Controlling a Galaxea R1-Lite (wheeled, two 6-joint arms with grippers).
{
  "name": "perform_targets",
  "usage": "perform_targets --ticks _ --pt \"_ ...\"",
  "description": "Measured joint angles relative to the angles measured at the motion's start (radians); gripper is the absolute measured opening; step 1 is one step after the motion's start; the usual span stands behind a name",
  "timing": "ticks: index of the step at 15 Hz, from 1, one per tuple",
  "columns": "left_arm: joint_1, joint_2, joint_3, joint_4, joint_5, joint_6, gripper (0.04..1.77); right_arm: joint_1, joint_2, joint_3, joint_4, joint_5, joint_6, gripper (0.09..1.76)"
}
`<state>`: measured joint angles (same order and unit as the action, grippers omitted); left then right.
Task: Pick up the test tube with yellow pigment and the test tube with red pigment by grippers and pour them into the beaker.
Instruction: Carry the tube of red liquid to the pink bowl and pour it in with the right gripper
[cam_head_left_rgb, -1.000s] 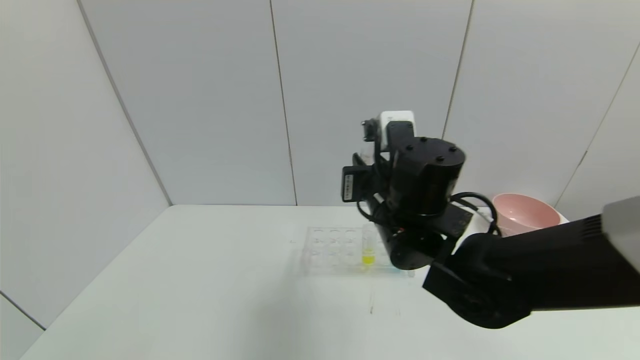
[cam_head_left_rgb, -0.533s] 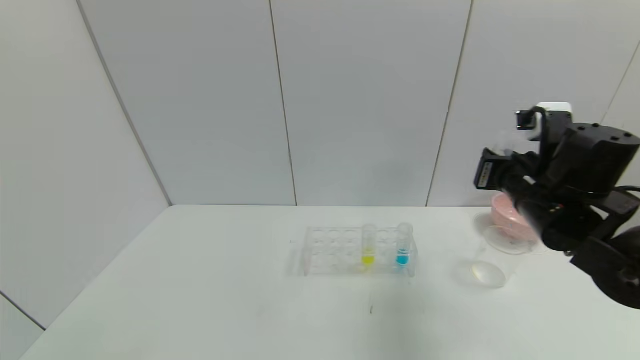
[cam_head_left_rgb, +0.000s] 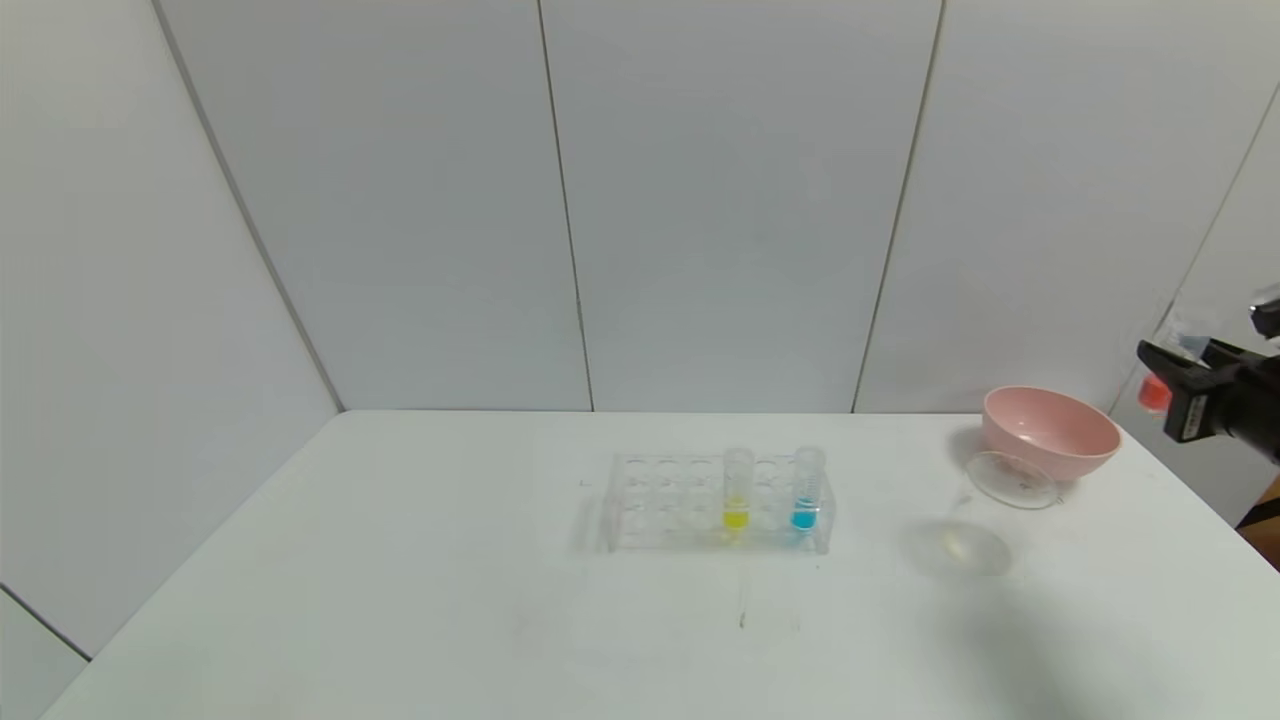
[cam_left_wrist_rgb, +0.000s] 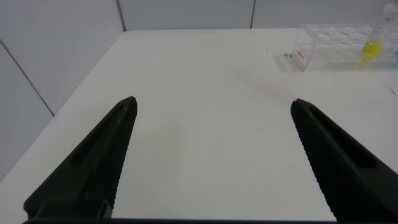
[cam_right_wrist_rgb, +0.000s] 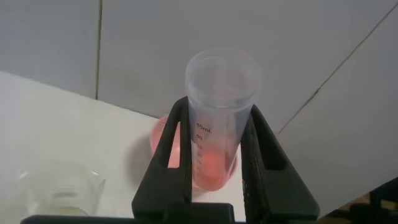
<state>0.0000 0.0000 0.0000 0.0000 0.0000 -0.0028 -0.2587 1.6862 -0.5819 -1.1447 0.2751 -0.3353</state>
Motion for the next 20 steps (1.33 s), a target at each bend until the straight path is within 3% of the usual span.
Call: perform_targets --ticks 2,4,8,20 --pt "0.000 0.000 0.000 0.000 0.000 0.000 1.76 -0.040 0.012 0.045 -0.039 0.090 -0.090 0.51" --pt "0.000 0.000 0.000 0.000 0.000 0.000 1.76 -0.051 0.024 0.067 -0.040 0.115 -0.199 0.51" --pt "0.000 0.000 0.000 0.000 0.000 0.000 1.76 -0.028 0.058 0.088 -0.035 0.122 -0.416 0.51" --pt "0.000 0.000 0.000 0.000 0.000 0.000 1.76 0.005 0.164 0.103 -0.025 0.101 -0.801 0.51"
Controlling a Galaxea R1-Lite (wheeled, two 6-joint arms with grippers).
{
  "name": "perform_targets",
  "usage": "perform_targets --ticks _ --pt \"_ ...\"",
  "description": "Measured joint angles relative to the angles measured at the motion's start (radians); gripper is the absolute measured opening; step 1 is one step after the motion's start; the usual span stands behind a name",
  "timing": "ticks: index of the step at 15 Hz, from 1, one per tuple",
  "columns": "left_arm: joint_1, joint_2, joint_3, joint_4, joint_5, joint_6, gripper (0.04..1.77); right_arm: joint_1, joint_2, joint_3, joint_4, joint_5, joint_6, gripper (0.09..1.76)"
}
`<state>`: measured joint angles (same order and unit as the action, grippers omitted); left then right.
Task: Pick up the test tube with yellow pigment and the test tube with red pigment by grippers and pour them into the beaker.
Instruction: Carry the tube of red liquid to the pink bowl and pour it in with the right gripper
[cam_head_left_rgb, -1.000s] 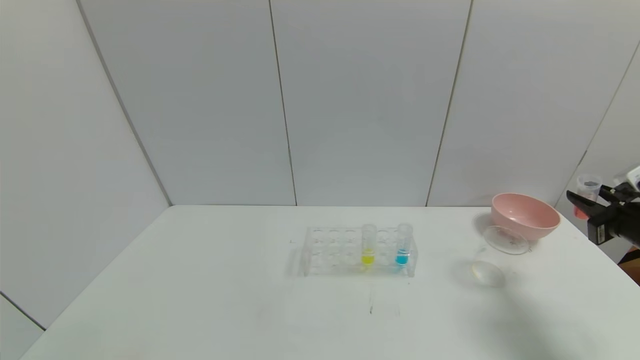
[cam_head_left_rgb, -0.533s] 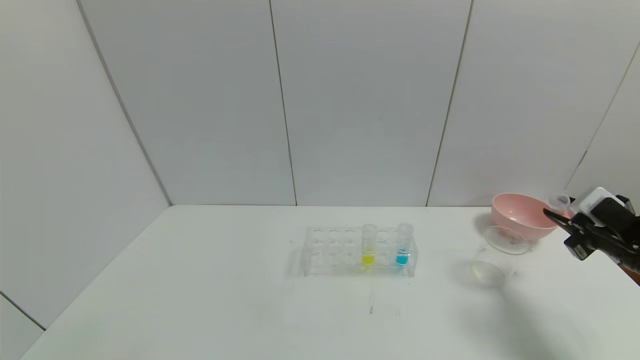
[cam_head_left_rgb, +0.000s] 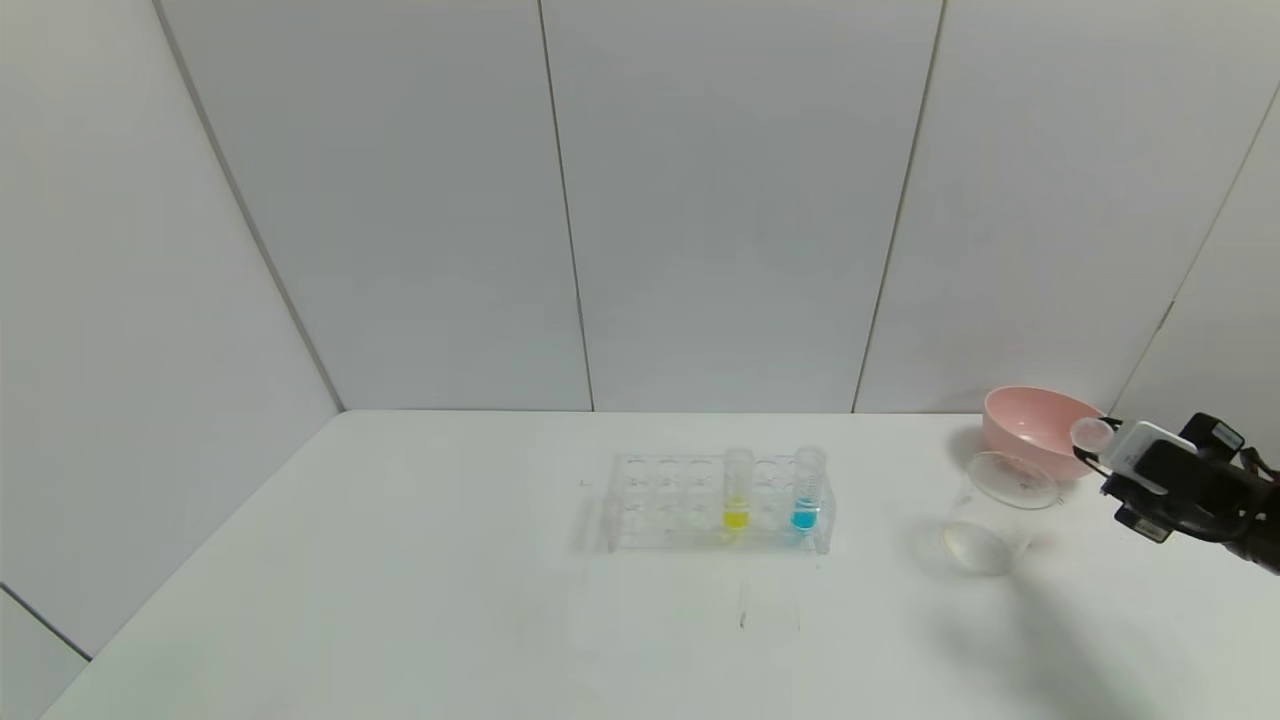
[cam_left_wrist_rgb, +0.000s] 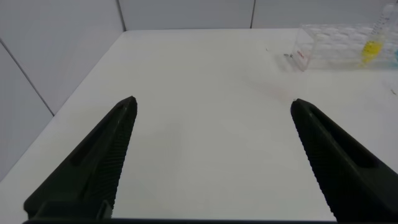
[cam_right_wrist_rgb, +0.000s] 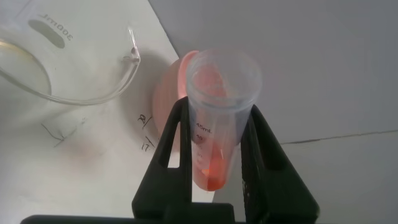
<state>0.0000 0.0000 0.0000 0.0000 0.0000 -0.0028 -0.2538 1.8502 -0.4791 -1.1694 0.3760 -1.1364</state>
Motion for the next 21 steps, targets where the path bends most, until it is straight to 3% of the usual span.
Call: perform_targets --ticks 10,16,21 --pt "0.000 0.000 0.000 0.000 0.000 0.000 1.76 0.022 0.021 -0.035 -0.001 -0.054 -0.287 0.51" --pt "0.000 0.000 0.000 0.000 0.000 0.000 1.76 0.094 0.023 -0.056 0.000 -0.143 -0.357 0.51" --pt "0.000 0.000 0.000 0.000 0.000 0.000 1.76 0.107 0.024 -0.052 0.002 -0.209 -0.417 0.51"
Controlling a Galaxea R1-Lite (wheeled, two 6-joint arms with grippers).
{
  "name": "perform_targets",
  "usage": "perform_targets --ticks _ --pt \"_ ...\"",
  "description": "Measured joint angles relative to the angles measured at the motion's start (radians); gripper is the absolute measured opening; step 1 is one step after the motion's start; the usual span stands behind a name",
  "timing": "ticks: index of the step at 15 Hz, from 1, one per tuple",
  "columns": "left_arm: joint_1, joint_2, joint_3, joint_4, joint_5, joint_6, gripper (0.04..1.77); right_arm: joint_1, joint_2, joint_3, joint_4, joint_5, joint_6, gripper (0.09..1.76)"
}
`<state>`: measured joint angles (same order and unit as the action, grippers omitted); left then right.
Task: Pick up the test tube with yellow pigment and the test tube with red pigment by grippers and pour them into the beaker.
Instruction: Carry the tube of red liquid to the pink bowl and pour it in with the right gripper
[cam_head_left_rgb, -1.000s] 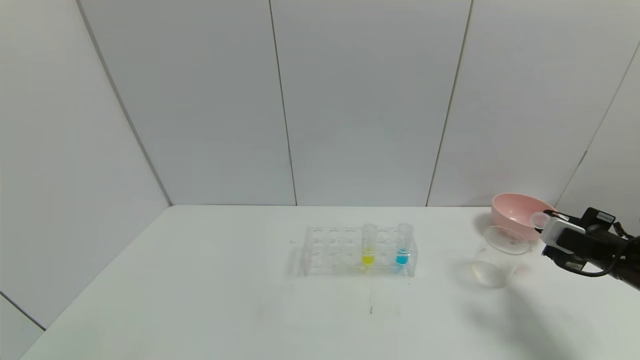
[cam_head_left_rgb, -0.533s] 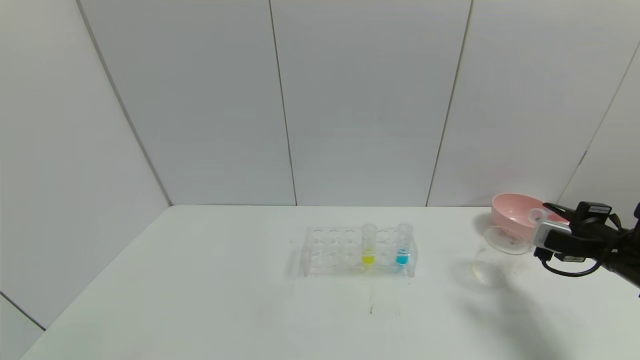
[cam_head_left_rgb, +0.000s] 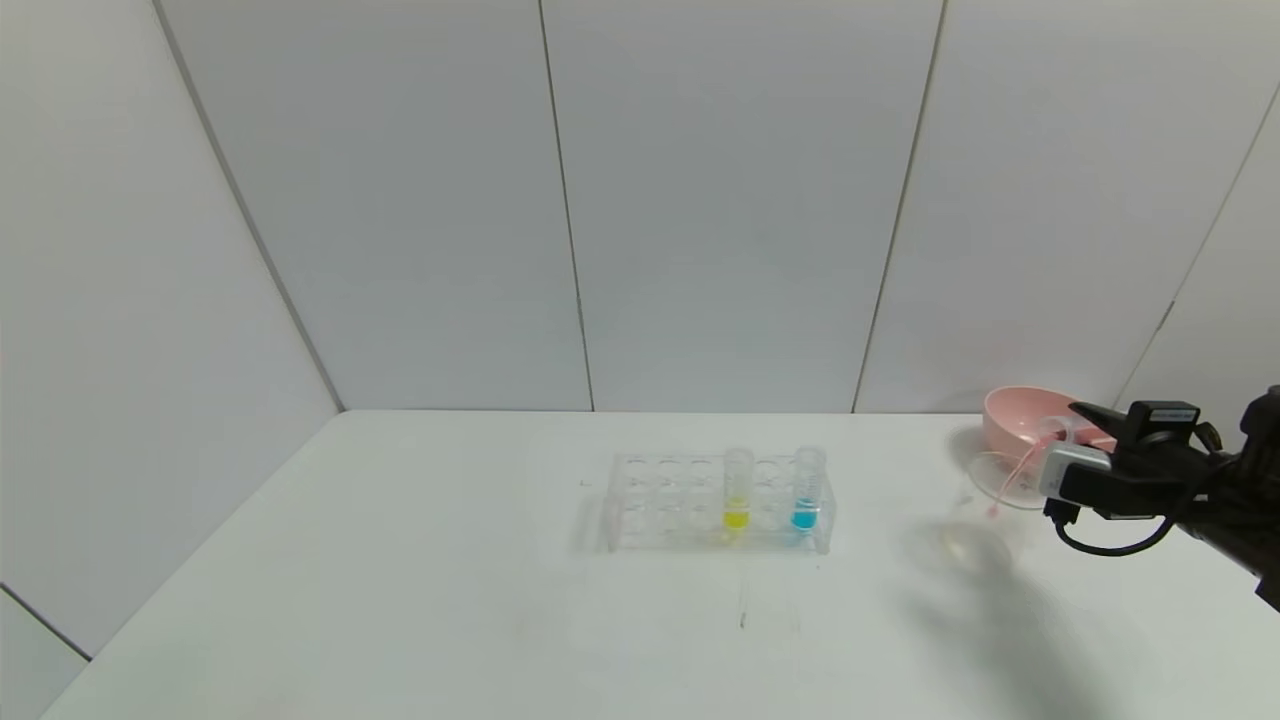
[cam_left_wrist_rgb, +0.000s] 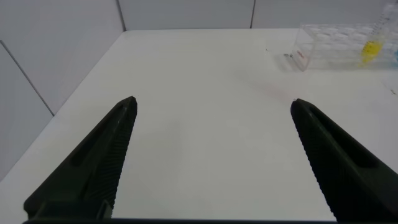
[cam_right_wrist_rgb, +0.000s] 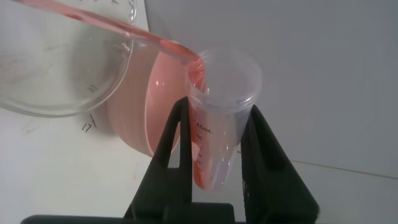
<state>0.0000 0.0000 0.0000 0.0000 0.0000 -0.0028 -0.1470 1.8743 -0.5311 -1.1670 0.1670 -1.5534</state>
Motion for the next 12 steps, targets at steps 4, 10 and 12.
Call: perform_targets --ticks 4,10,12 --pt "0.000 0.000 0.000 0.000 0.000 0.000 1.76 0.004 0.001 0.003 0.001 -0.007 -0.003 0.51" --pt "0.000 0.000 0.000 0.000 0.000 0.000 1.76 0.012 -0.002 -0.003 -0.003 -0.007 -0.039 0.51" --pt "0.000 0.000 0.000 0.000 0.000 0.000 1.76 0.013 -0.008 0.000 -0.005 -0.007 -0.090 0.51"
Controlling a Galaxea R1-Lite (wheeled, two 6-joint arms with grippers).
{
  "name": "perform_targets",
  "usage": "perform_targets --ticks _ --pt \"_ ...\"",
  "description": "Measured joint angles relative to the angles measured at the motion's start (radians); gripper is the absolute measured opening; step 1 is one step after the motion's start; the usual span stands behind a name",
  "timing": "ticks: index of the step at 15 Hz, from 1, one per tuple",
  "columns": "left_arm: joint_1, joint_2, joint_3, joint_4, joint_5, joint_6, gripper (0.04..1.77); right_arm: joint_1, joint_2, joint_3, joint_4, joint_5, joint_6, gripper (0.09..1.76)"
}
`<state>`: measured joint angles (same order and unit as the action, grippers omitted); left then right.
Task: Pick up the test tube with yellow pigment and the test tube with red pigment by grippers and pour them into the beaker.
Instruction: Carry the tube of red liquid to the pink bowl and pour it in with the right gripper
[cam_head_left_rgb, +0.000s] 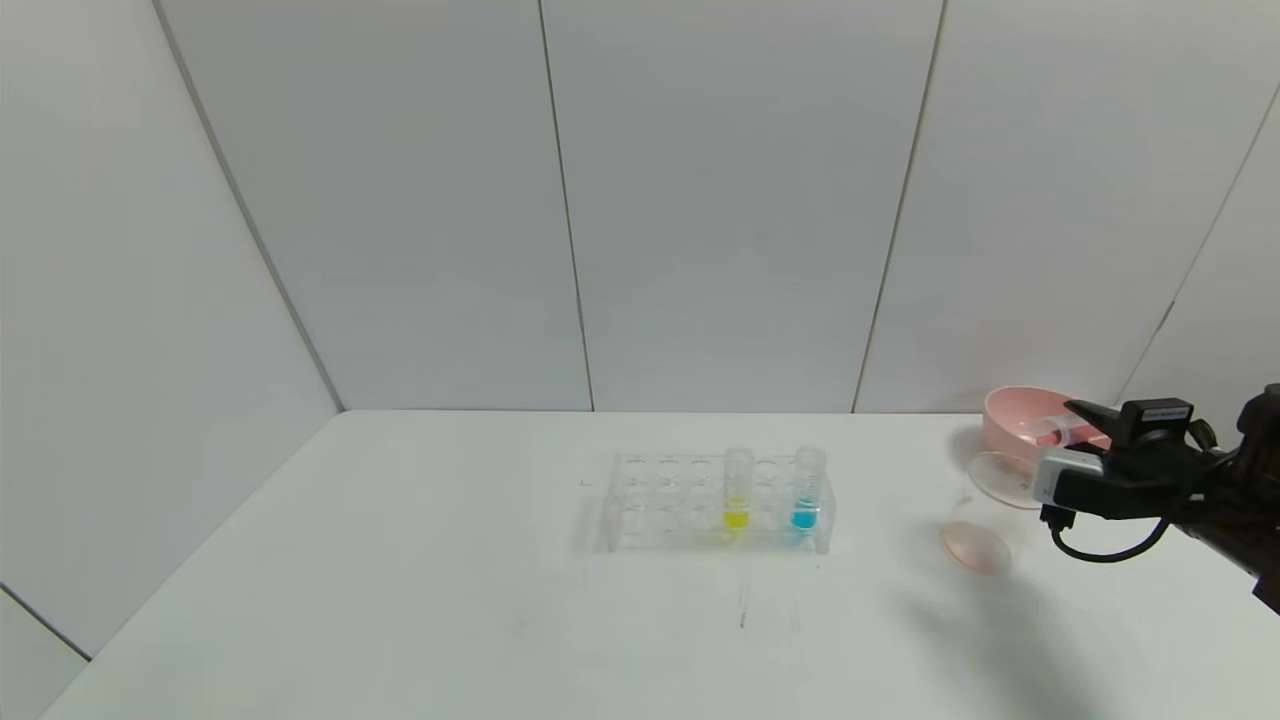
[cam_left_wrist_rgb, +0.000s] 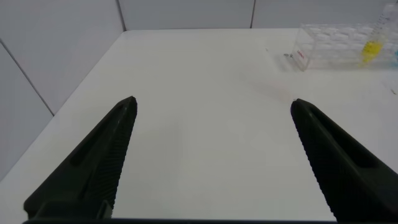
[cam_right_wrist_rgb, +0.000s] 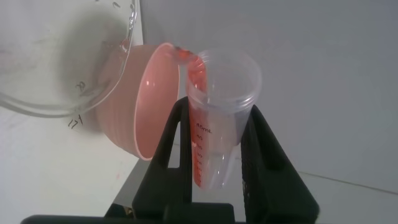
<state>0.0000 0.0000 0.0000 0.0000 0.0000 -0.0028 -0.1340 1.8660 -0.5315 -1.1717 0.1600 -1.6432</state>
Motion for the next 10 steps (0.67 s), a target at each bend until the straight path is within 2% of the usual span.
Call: perform_targets --ticks 10 --pt "0.000 0.000 0.000 0.000 0.000 0.000 1.76 0.011 -0.018 0.019 0.002 -0.039 -0.114 0.51"
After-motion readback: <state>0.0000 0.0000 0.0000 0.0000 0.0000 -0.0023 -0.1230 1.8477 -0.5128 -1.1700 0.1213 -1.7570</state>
